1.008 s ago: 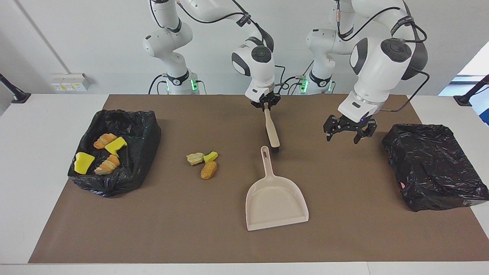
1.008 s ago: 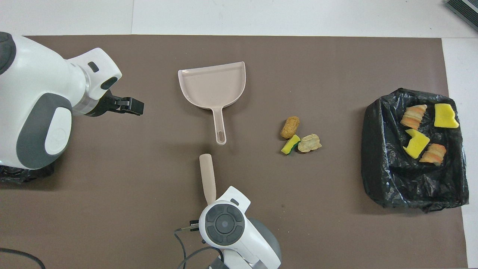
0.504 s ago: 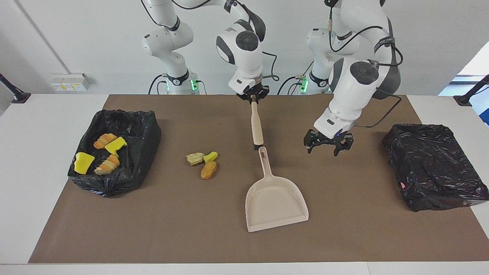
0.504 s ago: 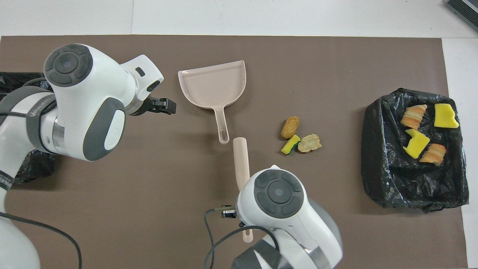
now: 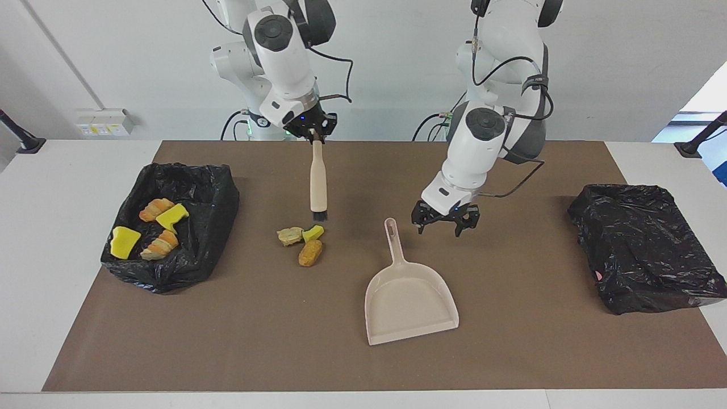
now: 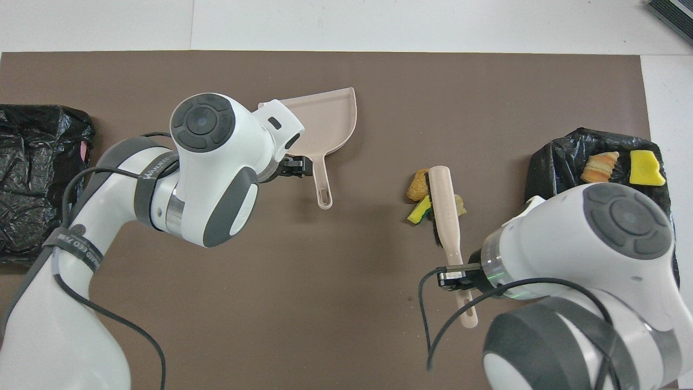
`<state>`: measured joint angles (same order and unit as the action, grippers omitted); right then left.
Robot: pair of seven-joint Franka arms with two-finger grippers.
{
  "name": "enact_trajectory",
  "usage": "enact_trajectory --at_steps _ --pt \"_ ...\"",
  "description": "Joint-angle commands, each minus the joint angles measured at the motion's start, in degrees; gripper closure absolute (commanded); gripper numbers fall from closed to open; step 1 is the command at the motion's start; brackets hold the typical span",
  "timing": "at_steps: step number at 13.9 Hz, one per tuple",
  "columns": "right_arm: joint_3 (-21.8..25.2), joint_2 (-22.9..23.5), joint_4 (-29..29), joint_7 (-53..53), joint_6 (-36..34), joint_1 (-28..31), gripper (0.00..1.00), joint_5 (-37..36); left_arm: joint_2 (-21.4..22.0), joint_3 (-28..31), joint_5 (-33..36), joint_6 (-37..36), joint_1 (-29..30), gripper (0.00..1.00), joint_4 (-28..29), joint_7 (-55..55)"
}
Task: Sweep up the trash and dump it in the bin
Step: 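Grasp the dustpan handle with the left gripper while the right gripper grasps the brush, then place the dustpan beside the trash with the left gripper while the right gripper approaches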
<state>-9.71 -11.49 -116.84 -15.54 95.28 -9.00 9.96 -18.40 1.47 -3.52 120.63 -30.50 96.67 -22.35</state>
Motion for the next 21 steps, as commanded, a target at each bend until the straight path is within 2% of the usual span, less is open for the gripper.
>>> enact_trajectory --at_steps 1,3,5,6,7,9,11,13,14,15,18,21 --pt "-0.83 0.15 0.12 5.23 -0.27 3.18 1.0 -5.81 -2.78 0.99 -0.26 1.44 -4.2 0.0 -2.1 -6.44" --pt "-0.83 0.94 0.03 11.29 1.13 7.4 1.0 -6.96 -4.97 1.08 0.62 2.67 -5.53 0.0 -2.19 -13.91" --pt "-0.92 2.6 0.03 15.61 4.29 10.21 1.0 -11.69 -8.22 1.08 2.81 3.9 -7.63 0.0 -2.98 -17.71" --pt "-0.92 3.92 0.12 16.58 5.61 11.27 1.0 -13.28 -8.41 1.08 2.65 4.6 -7.73 0.0 -3.15 -18.33" --pt "-0.92 5.76 0.04 16.68 6.66 11.54 1.0 -15.47 -8.5 1.08 2.56 4.61 -7.73 0.11 -3.24 -18.86" --pt "-0.92 8.93 0.04 16.24 9.3 11.55 1.0 -19.35 -8.67 1.08 2.56 4.7 -7.65 0.23 -3.77 -19.04" --pt "-1.01 9.99 -0.23 15.63 10.89 11.55 1.0 -19.54 -8.76 1.08 2.65 4.79 -7.56 0.43 -4.03 -19.04" --pt "-1.27 10.08 -0.75 13.35 10.98 11.2 1.0 -19.45 -8.67 1.08 2.82 4.87 -7.21 0.72 -4.03 -18.96" --pt "-1.27 10.26 -1.8 11.43 11.24 10.76 1.0 -19.45 -8.67 1.08 2.99 4.87 -7.03 0.89 -4.03 -18.95" --pt "-1.27 10.52 -3.03 10.36 12.11 10.76 1.0 -19.45 -8.59 1.08 3.17 4.96 -6.94 1.0 -4.03 -18.61" --pt "-1.36 10.87 -4.79 5.1 13.0 10.58 1.0 -19.1 -7.62 1.6 3.35 4.26 -6.16 1.0 -4.12 -16.16" --pt "-1.36 11.23 -6.38 1.92 14.67 8.48 1.0 -17.78 -4.82 1.69 2.82 3.38 -3.34 1.0 -3.95 0.77"
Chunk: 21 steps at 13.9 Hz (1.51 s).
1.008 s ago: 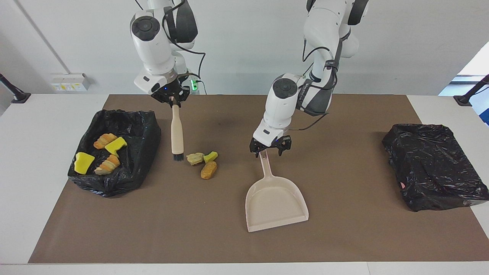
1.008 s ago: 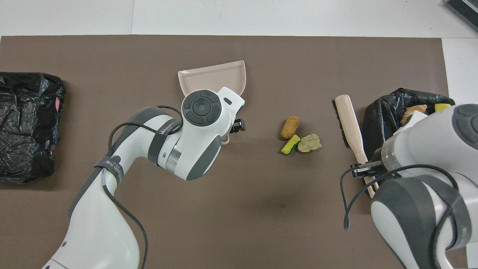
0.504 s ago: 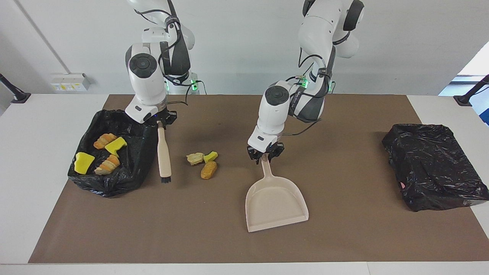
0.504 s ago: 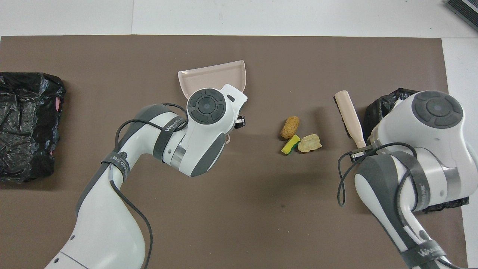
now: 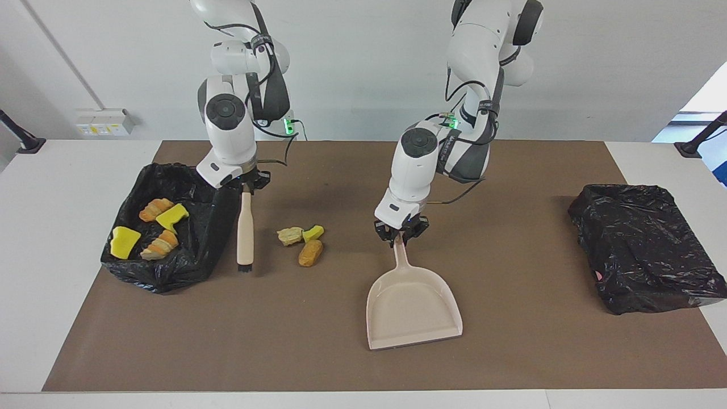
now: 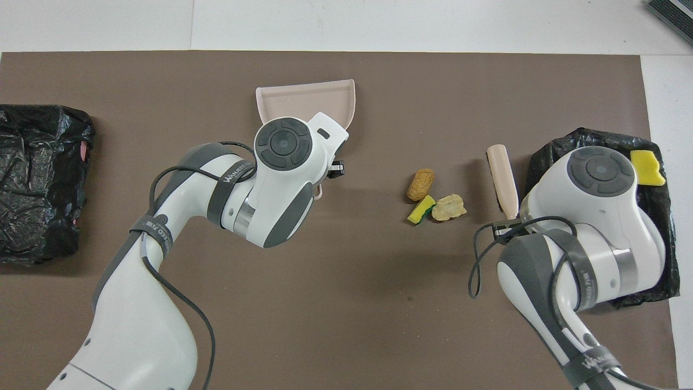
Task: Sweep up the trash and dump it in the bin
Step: 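Place the dustpan beside the trash with the left gripper while the right gripper approaches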
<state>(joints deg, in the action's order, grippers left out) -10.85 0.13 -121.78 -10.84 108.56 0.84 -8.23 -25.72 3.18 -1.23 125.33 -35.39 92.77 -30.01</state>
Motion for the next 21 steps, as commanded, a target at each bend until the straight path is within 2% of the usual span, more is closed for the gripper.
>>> enact_trajectory --at_steps 1,4,9,11,14,17,18,19,21 --pt "-0.31 -0.39 -2.05 -3.22 1.47 -2.07 1.0 0.84 3.21 -0.02 0.61 -2.27 2.94 1.0 -0.04 11.96" --pt "-0.22 0.92 -2.76 -5.76 2.09 -4.79 1.0 3.21 4.18 -0.02 0.7 -6.3 4.53 1.0 0.13 23.64" --pt "-0.31 1.28 -2.59 -6.47 3.4 -7.6 1.0 11.03 6.03 0.07 0.87 -19.83 7.61 1.0 1.1 54.29" --pt "-0.31 1.46 -2.5 -9.44 4.37 -9.63 1.0 13.23 6.82 0.33 3.23 -20.3 8.84 1.0 2.76 69.75" --pt "-0.31 2.94 0.39 -16.39 4.11 -10.34 1.0 15.26 7.87 0.42 6.65 -20.3 9.63 1.0 4.7 82.7" --pt "0.04 2.52 1.54 -18.51 3.58 -10.42 1.0 13.51 9.89 0.33 10.36 -17.94 8.84 1.0 8.9 86.52" --pt "0.13 2.42 1.72 -17.73 3.32 -10.16 1.0 9.94 11.2 0.33 10.37 -15.84 8.41 1.0 11.79 86.52" --pt "-0.13 2.34 1.63 -15.72 3.32 -10.07 1.0 5.29 12.26 0.33 10.37 -13.64 7.97 1.0 14.08 86.44" --pt "-0.13 1.55 0.76 -5.66 1.66 -9.28 1.0 3.31 12.53 0.07 10.37 -12.74 7.35 1.0 14.46 86.35"
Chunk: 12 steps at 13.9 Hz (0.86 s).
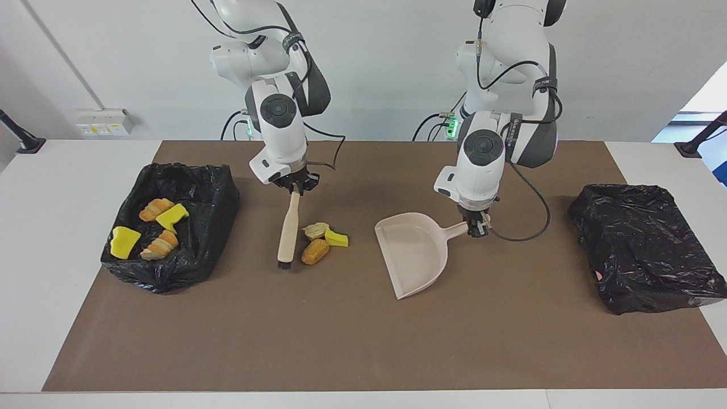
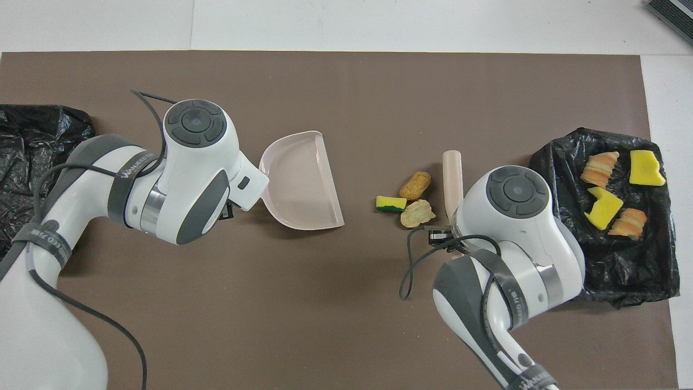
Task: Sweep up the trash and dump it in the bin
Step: 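Place the dustpan beside the trash with the left gripper while the right gripper approaches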
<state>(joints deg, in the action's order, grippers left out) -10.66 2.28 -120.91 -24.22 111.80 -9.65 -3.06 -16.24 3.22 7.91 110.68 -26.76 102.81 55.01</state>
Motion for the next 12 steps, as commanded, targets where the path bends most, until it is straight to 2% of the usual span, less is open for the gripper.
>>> enact_trajectory --at_steps 1,5,7,12 --pt "-0.15 -0.78 -0.72 11.78 -1.84 1.65 1.0 -1.95 3.05 0.03 1.14 1.91 -1.88 1.0 4.51 1.16" --pt "-0.41 0.18 -1.69 12.09 -1.06 0.34 1.0 -1.78 3.14 0.03 1.14 2.08 -2.94 1.0 4.51 0.72" --pt "-0.5 0.97 -1.7 8.77 -0.88 -1.42 1.0 -1.42 3.23 0.03 1.06 1.65 -3.03 1.0 4.59 0.72" --pt "-0.5 1.77 -1.78 4.36 -0.09 -4.84 1.0 11.81 6.39 -0.06 1.14 5.06 -4.52 1.0 10.82 0.63"
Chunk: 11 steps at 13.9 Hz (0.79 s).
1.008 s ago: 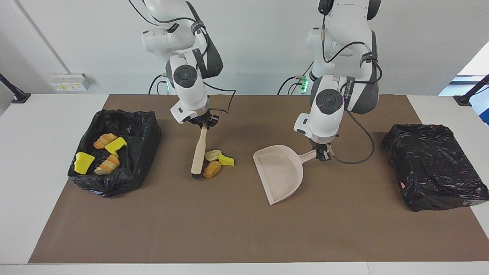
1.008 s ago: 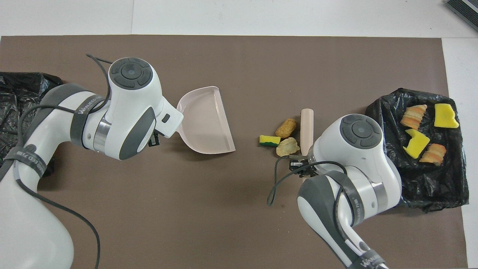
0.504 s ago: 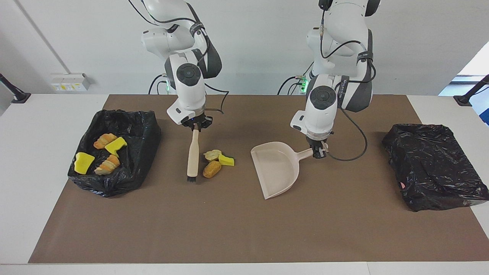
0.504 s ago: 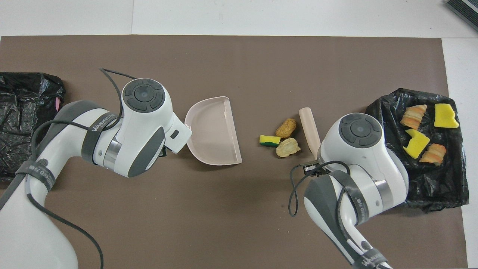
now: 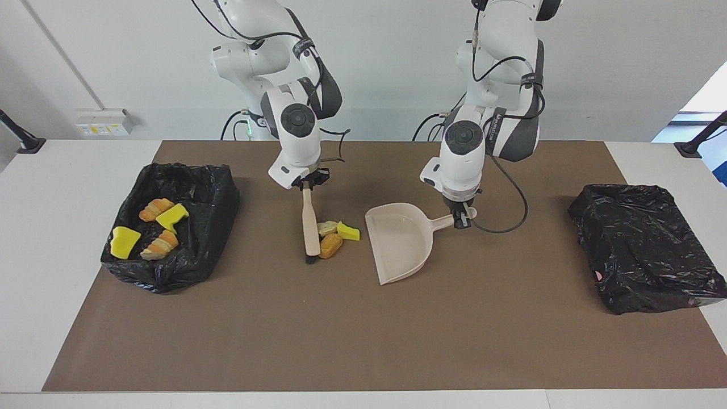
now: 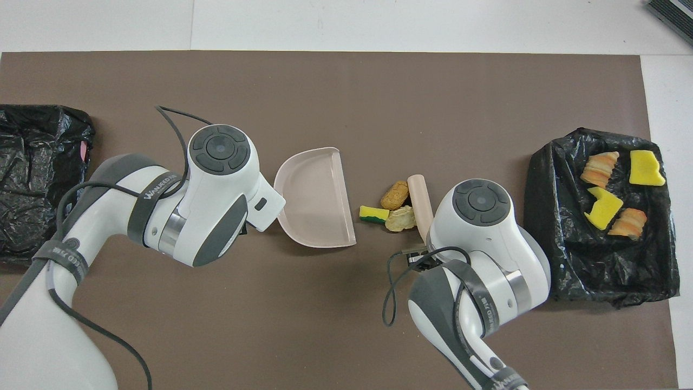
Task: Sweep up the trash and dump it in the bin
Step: 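Sweep the sponge and bread pieces into the dustpan with the right gripper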
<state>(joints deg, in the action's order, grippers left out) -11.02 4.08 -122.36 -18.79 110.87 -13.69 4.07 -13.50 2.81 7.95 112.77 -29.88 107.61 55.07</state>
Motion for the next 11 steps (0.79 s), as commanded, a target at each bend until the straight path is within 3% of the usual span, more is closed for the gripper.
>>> enact_trajectory --at_steps 1,6,11 --pt "-0.14 0.05 -0.25 -1.33 1.01 -1.51 1.0 7.42 3.92 0.35 1.1 4.2 -1.67 1.0 6.56 0.56" --pt "-0.14 1.28 1.42 -6.95 6.63 -5.65 1.0 21.04 4.89 0.18 0.75 8.59 -1.68 1.0 9.46 0.74" --pt "-0.23 6.28 11.95 -13.1 6.38 -7.06 1.0 27.04 4.98 0.09 0.22 11.42 -1.68 1.0 10.43 1.09"
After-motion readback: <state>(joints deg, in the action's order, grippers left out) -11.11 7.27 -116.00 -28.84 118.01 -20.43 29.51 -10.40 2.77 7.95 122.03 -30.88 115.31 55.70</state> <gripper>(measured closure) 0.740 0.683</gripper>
